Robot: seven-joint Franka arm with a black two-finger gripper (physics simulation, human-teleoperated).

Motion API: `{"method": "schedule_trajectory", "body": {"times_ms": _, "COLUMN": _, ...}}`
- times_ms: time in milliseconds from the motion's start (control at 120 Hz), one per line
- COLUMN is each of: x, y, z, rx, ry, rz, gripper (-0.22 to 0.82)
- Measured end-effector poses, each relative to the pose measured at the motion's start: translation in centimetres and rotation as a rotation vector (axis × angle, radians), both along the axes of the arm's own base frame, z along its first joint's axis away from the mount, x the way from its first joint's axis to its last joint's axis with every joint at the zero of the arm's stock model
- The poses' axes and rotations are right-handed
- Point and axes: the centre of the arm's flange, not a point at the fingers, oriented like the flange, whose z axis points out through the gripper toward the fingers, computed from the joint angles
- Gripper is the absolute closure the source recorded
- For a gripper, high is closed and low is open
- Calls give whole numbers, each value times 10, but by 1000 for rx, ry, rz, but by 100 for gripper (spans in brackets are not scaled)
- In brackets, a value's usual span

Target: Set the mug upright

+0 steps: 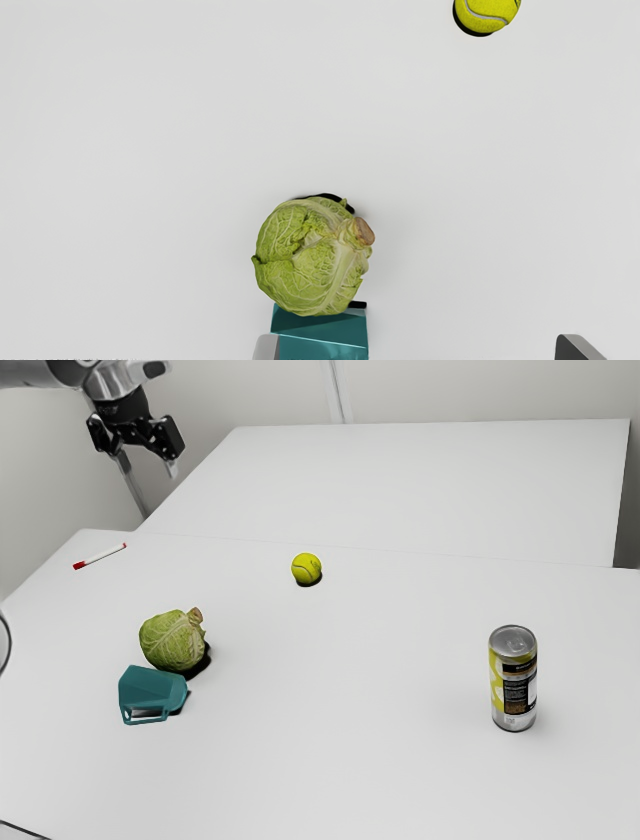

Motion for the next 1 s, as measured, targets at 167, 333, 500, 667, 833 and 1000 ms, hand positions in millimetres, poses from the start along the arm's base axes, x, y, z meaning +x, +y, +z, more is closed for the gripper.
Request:
{"method": "schedule_trajectory", "body": {"times_ms": 167, "x": -33, "y": -4, "z": 6, "rx": -47, "ry": 39, "rz": -10, "gripper": 0}}
{"method": "schedule_trajectory", "body": {"times_ms": 333, "x": -104, "y": 67, "z": -44, "rx": -246, "ry": 109, "rz": 116, "gripper": 0}}
{"method": "schedule_trajectory", "body": {"times_ms": 500, "x": -157, "y": 215, "z": -142, "rx": -543, "ry": 115, "rz": 366, "gripper": 0}}
{"method": "schedule_trajectory", "body": {"times_ms": 667, "x": -156, "y": 265, "z": -239, "rx": -762, "ry": 78, "rz": 377, "gripper": 0}}
{"method": "schedule_trajectory", "body": {"times_ms": 833, "x": -159, "y": 229, "z": -319, "rx": -940, "ry": 49, "rz": 286, "gripper": 0}}
{"method": "schedule_trajectory", "body": {"times_ms": 1000, "x": -188, "y": 225, "z": -355, "rx": -1017, "ry": -35, "rz": 238, "gripper": 0}}
